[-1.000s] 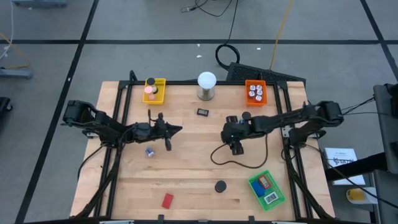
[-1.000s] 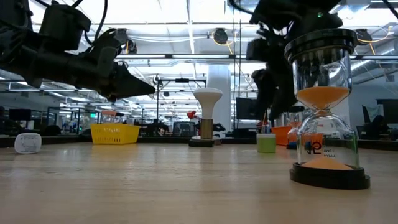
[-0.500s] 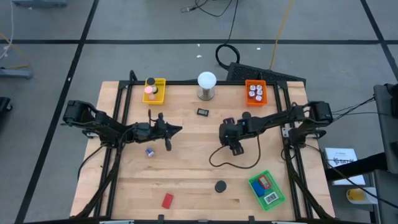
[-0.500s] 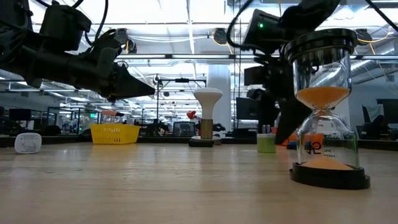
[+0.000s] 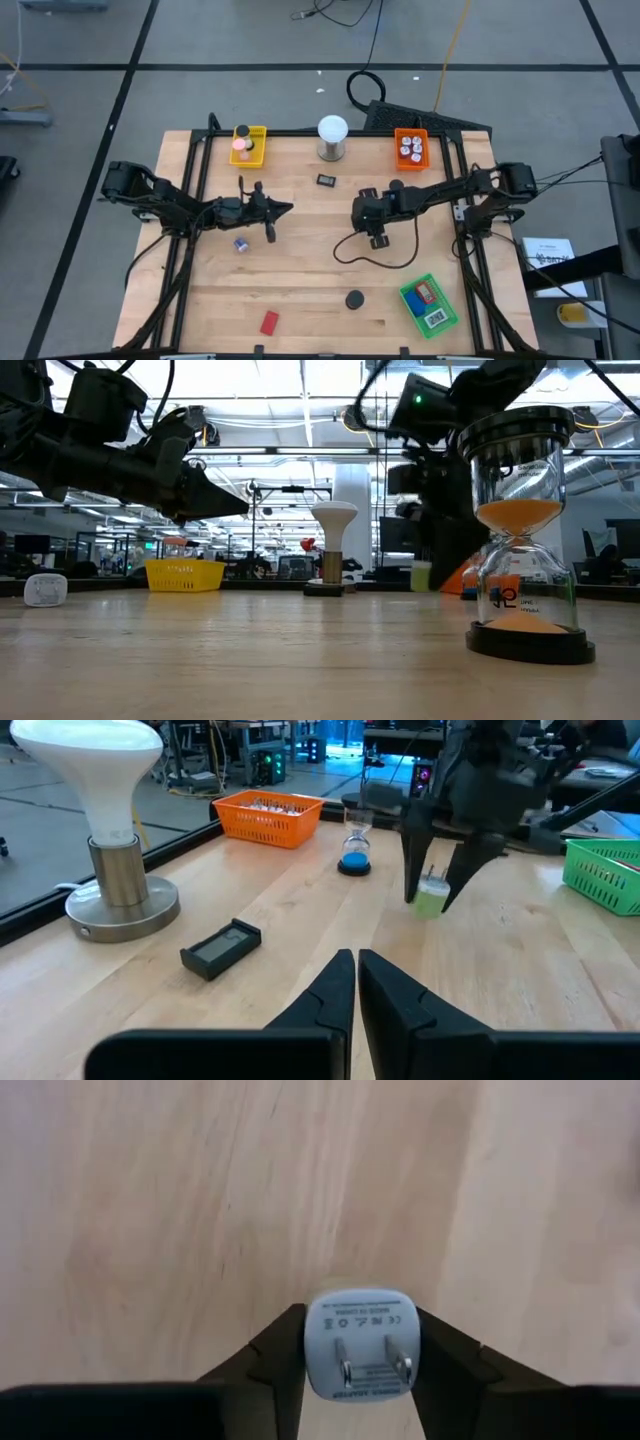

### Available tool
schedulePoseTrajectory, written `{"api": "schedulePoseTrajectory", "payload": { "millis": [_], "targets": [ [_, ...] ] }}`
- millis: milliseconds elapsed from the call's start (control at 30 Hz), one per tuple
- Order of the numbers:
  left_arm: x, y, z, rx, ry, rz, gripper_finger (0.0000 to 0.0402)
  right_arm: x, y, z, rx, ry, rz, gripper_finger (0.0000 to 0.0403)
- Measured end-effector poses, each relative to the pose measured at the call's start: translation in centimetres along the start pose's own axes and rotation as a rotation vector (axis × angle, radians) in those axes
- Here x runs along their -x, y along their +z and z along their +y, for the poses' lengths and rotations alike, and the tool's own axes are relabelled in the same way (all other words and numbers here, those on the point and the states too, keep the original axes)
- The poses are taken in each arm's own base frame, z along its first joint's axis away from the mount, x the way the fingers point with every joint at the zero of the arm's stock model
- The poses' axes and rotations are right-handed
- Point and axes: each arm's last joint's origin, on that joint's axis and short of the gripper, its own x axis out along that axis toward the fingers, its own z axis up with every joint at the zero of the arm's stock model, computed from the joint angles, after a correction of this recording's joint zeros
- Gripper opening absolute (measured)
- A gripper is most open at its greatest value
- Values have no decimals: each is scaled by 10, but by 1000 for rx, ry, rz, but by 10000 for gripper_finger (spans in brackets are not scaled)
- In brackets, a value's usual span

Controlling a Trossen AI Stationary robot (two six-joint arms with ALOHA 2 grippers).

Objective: Pick & Place Office items
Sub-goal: Put the green charger adaptor into the orange bin

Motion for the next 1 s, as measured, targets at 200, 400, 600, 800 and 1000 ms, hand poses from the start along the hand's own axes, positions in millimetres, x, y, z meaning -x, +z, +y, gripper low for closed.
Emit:
{"api": "schedulePoseTrajectory", "payload": {
  "millis": [200, 400, 600, 800, 1000],
  "targets": [
    [0, 0, 0, 5, -1, 0, 26, 55, 0, -12, -186, -92, -95, 129],
    [0, 0, 0, 6, 0, -1, 26, 140, -19, -58, -534, -368, -171, 133],
    [0, 1, -1, 13, -3, -6, 26, 171, -74, -122, -957, -503, -185, 132],
    [0, 1, -1, 12, -6, -6, 26, 131, -134, -159, -1206, -405, -40, 132],
    [0, 1, -1, 9, -6, -6, 26, 101, -155, -176, -1277, -382, -9, 132]
  ]
}}
